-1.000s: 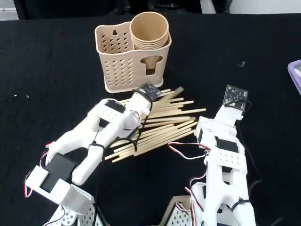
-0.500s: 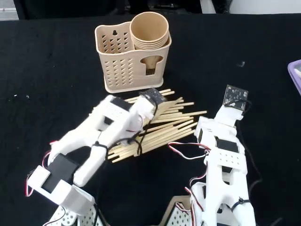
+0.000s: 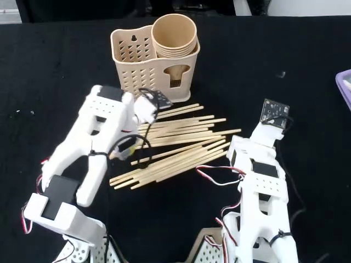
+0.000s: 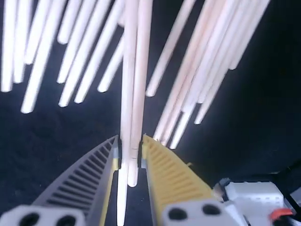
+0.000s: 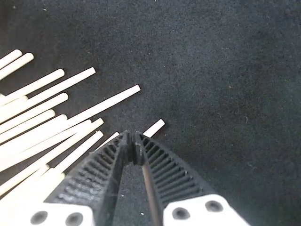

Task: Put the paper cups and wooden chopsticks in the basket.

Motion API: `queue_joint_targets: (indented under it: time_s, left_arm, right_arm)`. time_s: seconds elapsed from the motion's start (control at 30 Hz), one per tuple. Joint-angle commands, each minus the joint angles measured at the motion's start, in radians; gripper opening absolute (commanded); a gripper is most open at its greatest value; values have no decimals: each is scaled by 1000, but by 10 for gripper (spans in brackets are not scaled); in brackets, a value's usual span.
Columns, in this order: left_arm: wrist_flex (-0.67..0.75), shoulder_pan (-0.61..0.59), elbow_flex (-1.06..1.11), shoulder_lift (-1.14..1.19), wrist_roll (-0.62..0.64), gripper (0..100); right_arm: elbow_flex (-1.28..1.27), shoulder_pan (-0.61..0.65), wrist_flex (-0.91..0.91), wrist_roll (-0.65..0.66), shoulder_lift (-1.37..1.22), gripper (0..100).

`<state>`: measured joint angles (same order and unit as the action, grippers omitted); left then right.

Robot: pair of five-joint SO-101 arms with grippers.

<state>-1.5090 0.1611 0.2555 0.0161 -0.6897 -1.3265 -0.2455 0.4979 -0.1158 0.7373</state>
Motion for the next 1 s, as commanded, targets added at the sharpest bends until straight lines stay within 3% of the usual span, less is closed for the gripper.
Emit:
queue_joint_targets:
  time_s: [0.0,0.27,0.53,0.6,0.77,0.87,0.97]
  left_arm:
    - [-17,-53,-51,-60,-29,30]
    - [-15,-94,125,-416,-94,30]
    - [-8,-94,240,-870,-83,30]
    - [25,-87,225,-988,-17,30]
    - [325,-85,239,-1226,333,30]
    - [606,-85,328,-1280,535,30]
    - [887,-85,441,-1254,661,30]
  right_arm:
    - [16,15,-15,14,31,15]
    - [16,15,-15,11,30,15]
    - [16,15,-15,9,28,15]
    - [16,15,-15,9,28,15]
    - [16,15,-15,9,28,15]
    - [16,15,-15,9,28,15]
    - [15,15,-15,12,28,15]
